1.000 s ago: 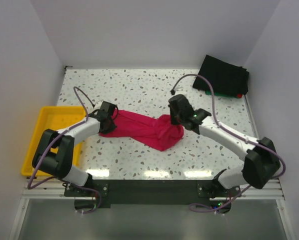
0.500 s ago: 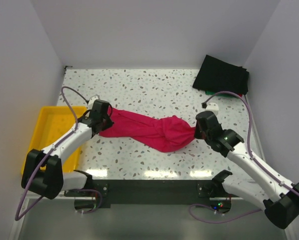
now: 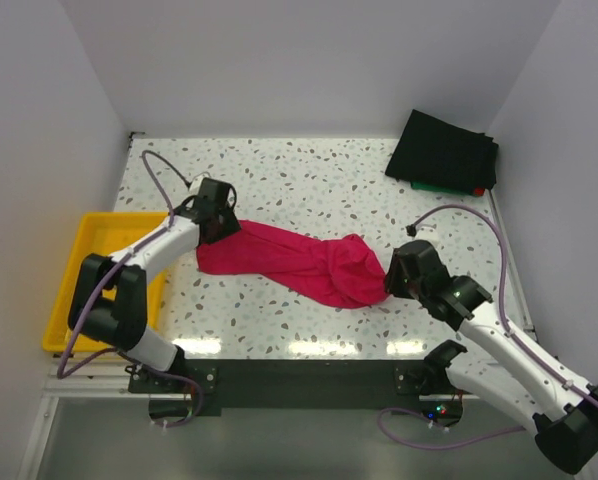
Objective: Fold and stack the t-shirts
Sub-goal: Flatten the tshirt out
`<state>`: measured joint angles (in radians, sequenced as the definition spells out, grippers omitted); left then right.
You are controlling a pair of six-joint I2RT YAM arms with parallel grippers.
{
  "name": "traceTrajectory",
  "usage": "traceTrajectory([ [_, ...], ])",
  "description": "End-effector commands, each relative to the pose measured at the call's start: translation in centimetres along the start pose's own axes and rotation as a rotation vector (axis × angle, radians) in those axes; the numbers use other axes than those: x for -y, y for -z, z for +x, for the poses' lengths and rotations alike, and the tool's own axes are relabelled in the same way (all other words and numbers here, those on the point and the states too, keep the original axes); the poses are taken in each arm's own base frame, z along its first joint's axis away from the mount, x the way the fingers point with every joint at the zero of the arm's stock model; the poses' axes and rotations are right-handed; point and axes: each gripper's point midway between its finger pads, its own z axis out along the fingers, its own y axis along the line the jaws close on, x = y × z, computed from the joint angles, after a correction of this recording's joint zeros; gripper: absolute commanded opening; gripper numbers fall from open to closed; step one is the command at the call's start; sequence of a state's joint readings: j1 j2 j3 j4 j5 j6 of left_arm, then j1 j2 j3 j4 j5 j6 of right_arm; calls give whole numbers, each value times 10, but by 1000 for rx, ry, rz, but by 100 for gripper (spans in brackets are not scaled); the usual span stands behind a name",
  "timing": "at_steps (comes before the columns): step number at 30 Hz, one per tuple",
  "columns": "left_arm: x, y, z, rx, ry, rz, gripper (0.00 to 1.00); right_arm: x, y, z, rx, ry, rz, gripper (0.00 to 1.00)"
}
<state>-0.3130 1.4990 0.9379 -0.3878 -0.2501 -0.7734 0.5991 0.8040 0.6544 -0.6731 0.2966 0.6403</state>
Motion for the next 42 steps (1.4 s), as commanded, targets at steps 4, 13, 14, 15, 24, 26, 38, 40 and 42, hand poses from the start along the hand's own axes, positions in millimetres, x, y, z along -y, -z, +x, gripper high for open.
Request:
traceTrajectory([
  [4, 16, -36, -30, 23, 40, -88, 46, -3, 11, -17, 66, -24, -19, 34],
  [13, 1, -57, -35, 37, 107, -248, 40, -1, 14, -17, 77, -16, -23, 36],
  [14, 3, -58, -38, 44, 109, -246, 40, 0, 14, -17, 77, -15, -23, 36],
  [15, 4, -58, -39, 45, 110, -247, 40, -1, 13, -15, 71, -14, -26, 36],
  [24, -4, -72, -33, 19, 102, -285, 38, -6, 11, -14, 64, -11, -50, 36],
  [26, -3, -74, -31, 12, 101, -282, 36, -7, 11, -14, 62, -14, -54, 36],
  [38, 6, -50, -37, 22, 105, -193, 6, -12, 8, -17, 58, -12, -60, 37],
  [40, 8, -44, -39, 28, 96, -172, 2, -16, 9, -22, 67, -16, -70, 37],
  [42, 9, -34, -43, 39, 89, -153, 0, -20, 8, -26, 71, -14, -75, 37],
])
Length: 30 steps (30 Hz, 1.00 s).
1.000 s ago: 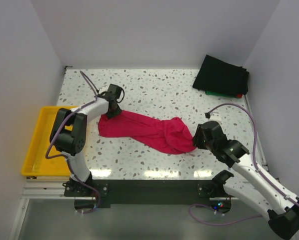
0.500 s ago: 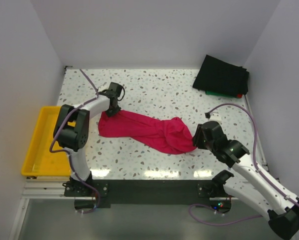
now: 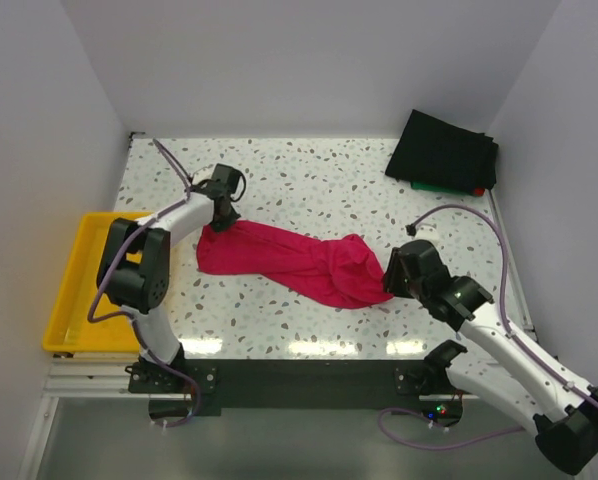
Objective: Fold and stack the t-shirts
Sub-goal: Flatten the tshirt out
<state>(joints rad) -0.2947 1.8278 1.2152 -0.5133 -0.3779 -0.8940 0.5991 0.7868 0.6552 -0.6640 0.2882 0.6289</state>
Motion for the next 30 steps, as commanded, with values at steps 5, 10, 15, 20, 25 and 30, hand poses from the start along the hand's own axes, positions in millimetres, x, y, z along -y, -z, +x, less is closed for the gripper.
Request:
traceTrajectory([
  [5, -3, 49, -26, 87, 8, 109, 0, -27, -2, -31, 52, -7, -63, 38],
  [10, -13, 65, -19, 96, -2, 160, 0, -44, -7, -53, 80, -3, -80, 43],
  [15, -28, 74, 3, 77, -14, 219, 0, -76, -21, -72, 87, 30, -165, 57],
  [20, -42, 79, 21, 75, -21, 263, 0, -112, -45, -68, 42, 142, -157, 65],
  [25, -50, 78, 34, 62, -32, 279, 0, -125, -69, -73, 68, 271, 10, 67],
  [30, -50, 79, 36, 61, -42, 291, 0, -116, -109, -58, -3, 373, 163, 67],
])
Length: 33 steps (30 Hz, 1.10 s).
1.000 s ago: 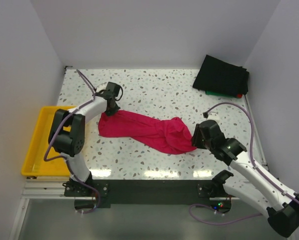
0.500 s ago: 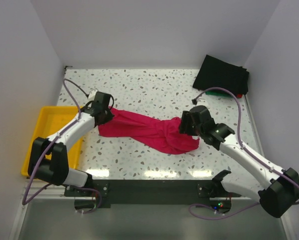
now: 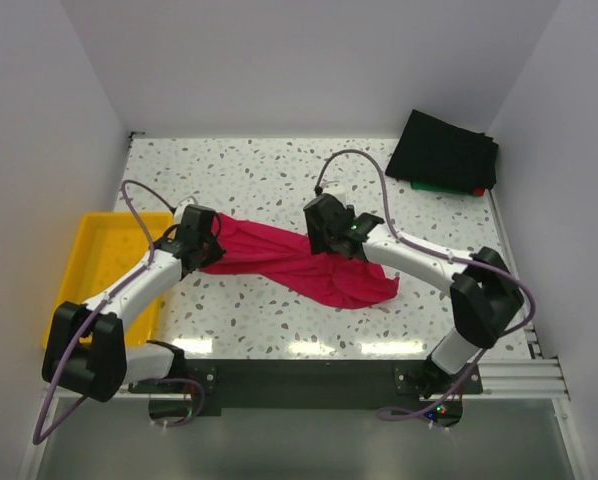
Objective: Fold and stack the t-shirts
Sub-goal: Flatten the tshirt out
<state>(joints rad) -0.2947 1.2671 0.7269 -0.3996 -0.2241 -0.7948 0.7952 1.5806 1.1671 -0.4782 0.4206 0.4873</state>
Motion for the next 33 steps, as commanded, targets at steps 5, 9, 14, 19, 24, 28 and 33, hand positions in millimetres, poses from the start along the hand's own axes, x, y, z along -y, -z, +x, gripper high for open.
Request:
traceTrajectory([
  [5, 10, 6, -17, 59, -11, 53, 0, 26, -30, 24, -84, 89, 199, 56],
  [9, 13, 9, -23, 69, -16, 52, 0, 44, -10, 17, -36, 51, 222, 24],
  [14, 13, 19, -38, 102, -18, 35, 0, 70, 25, 5, 27, -38, 222, 2],
  [19, 6, 34, -62, 143, 21, 27, 0, 102, 67, 6, 89, -172, 198, 1],
  [24, -10, 51, -86, 196, 79, 21, 0, 153, 111, 12, 192, -330, 244, 0],
  [28, -3, 59, -114, 253, 133, 93, 0, 167, 123, -9, 281, -366, 260, 0],
  [33, 63, 74, -203, 349, 220, 297, 0, 154, 106, -107, 401, -412, 167, 0],
])
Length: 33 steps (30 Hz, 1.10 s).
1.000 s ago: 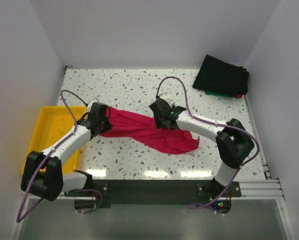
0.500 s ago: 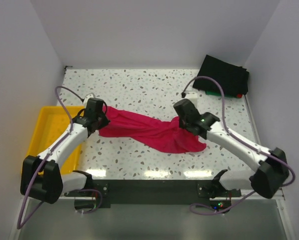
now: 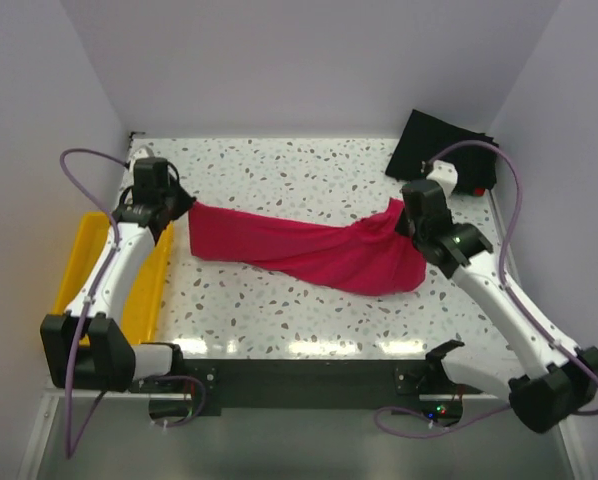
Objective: Fold and stack the t-shirts
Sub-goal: Flatten the tshirt out
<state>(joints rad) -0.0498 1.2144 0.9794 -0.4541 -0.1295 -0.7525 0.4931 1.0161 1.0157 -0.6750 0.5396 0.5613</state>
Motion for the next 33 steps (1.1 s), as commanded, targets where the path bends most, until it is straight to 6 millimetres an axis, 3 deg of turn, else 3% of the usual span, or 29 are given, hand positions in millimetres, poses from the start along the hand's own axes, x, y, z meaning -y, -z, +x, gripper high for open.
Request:
traceTrajectory([
  [1, 84, -14, -73, 109, 58, 221, 0, -48, -36, -72, 123, -58, -93, 0],
  [2, 102, -18, -89, 133, 55, 265, 0, -52, -38, -110, 189, -112, -115, 0],
  [3, 138, -2, -124, 179, 53, 364, 0, -69, -43, -133, 223, -135, -190, 0],
  [4, 148, -27, -128, 149, 39, 362, 0, -68, -64, -146, 225, -141, -175, 0],
  [5, 161, -27, -139, 150, 15, 383, 0, -76, -56, -188, 300, -184, -206, 0],
  [6, 194, -3, -176, 217, 11, 464, 0, -86, -55, -206, 314, -194, -260, 0],
  [7, 204, -17, -178, 186, 2, 485, 0, -88, -53, -225, 339, -215, -281, 0],
  [8, 213, -11, -187, 191, -11, 509, 0, -88, -46, -260, 394, -242, -294, 0],
  [9, 233, 9, -214, 246, -16, 569, 0, -89, -38, -276, 426, -251, -309, 0],
  [10, 239, 21, -226, 273, -17, 590, 0, -89, -17, -305, 494, -257, -341, 0],
  [11, 245, 42, -245, 324, -20, 625, 0, -88, -10, -314, 514, -258, -345, 0],
  [13, 248, 66, -255, 360, -25, 660, 0, -84, 10, -327, 556, -258, -364, 0],
  [14, 232, 61, -260, 366, -7, 632, 0, -82, 28, -332, 588, -263, -383, 0],
  [15, 230, 80, -261, 385, -9, 654, 0, -79, 34, -331, 598, -266, -389, 0],
  [16, 222, 82, -260, 388, -7, 646, 0, -76, 22, -314, 563, -260, -372, 0],
  [18, 199, 78, -241, 370, -1, 607, 0, -66, 40, -308, 596, -273, -378, 0],
  [20, 179, 70, -223, 349, 12, 562, 0, -59, 20, -269, 506, -274, -347, 0],
  [21, 158, 57, -192, 288, 20, 525, 0, -55, 29, -257, 497, -284, -364, 0],
  [22, 148, 51, -175, 256, 28, 514, 0, -54, 25, -240, 458, -317, -374, 0],
  [23, 139, 44, -160, 230, 51, 510, 0, -52, -2, -193, 352, -317, -362, 0],
  [24, 111, 27, -118, 151, 66, 458, 0, -51, -3, -172, 319, -331, -380, 2],
  [25, 97, 19, -97, 111, 81, 436, 0, -42, -16, -121, 230, -371, -371, 4],
  [26, 87, 12, -78, 82, 101, 430, 0, -36, -19, -98, 196, -393, -364, 10],
  [27, 58, -2, -30, -11, 109, 391, 0, -31, -22, -73, 154, -407, -358, 14],
  [28, 45, -8, -9, -49, 115, 366, 0, -18, -27, -26, 86, -420, -335, 17],
  [29, 13, -21, 34, -129, 118, 294, 0, -10, -29, 1, 40, -425, -313, 30],
  [31, -13, -26, 65, -169, 109, 244, 0, 7, -29, 56, -27, -448, -291, 45],
  [32, -34, -31, 91, -210, 99, 201, 0, 12, -28, 74, -58, -456, -280, 56],
  [33, -43, -32, 102, -227, 97, 182, 1, 15, -26, 85, -72, -460, -282, 58],
])
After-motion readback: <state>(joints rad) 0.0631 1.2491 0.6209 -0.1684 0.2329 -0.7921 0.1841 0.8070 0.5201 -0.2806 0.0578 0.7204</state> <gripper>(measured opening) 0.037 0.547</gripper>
